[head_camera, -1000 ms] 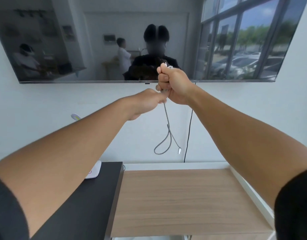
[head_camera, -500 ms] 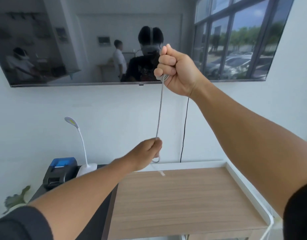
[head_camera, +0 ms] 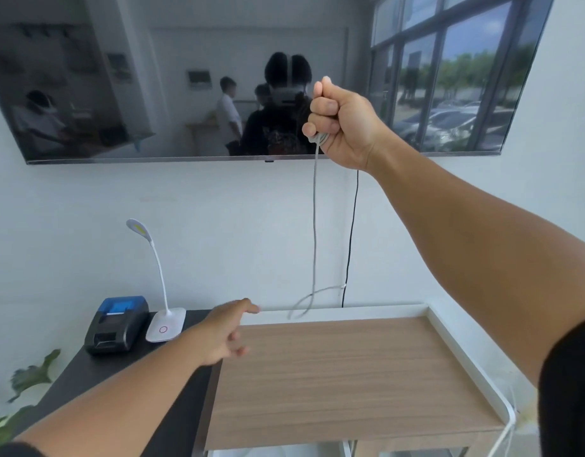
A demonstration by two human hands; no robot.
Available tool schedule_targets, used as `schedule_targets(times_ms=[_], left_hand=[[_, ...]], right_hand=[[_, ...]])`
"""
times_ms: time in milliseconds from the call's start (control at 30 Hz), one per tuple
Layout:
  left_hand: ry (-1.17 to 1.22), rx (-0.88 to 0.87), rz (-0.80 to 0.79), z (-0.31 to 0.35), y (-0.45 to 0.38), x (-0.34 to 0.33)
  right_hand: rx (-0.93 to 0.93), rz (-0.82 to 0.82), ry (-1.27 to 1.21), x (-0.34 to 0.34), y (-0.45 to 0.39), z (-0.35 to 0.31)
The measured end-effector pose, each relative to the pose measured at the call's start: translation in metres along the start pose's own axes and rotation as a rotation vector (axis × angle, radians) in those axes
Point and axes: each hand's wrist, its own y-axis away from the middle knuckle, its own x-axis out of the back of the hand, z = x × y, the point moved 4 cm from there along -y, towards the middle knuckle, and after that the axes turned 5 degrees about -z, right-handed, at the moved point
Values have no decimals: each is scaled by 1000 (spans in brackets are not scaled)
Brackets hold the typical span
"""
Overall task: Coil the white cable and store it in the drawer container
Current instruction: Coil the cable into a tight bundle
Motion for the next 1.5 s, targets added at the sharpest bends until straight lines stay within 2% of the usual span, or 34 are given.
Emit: schedule_targets(times_ms=[33,67,133,200,267,333,400,600,700,867,1033,1200,1333,1500], left_hand=[[-202,-27,120,12,3,8],[-309,-130,222,31,6,11],[-287,-465,290,86,19,4],[-212,-698,147,141,45,-23],[-235,-791,-38,182,68,-58],[-151,-802,-200,201,80,-86],[-11,-748,-285,197,80,-102],[268,-418,-515,133,44,-78],[318,-345,-428,136,35,-52],[152,-424,-236,199,51,-32],[-218,-589,-13,245,84,-45],[-462,-712,156,235,100,-56],[-563,-826,250,216,110,-53],[-547,-895,219,168,103,-47]], right_hand=[[-7,-10,8,-3,-1,0],[-12,-23,18,-6,-1,1],[-24,-56,36,-13,-3,6],[-38,-82,43,-18,-5,14],[-58,-97,60,-22,-6,24],[-75,-111,68,-25,-7,30],[-77,-143,61,-27,-6,32],[-140,-313,-114,-23,13,30],[-204,-432,-47,-14,30,35],[-366,-520,293,-4,60,74],[-403,-392,498,3,65,108],[-386,-270,546,16,56,124],[-349,-134,414,23,53,131],[-199,42,-37,38,43,123]])
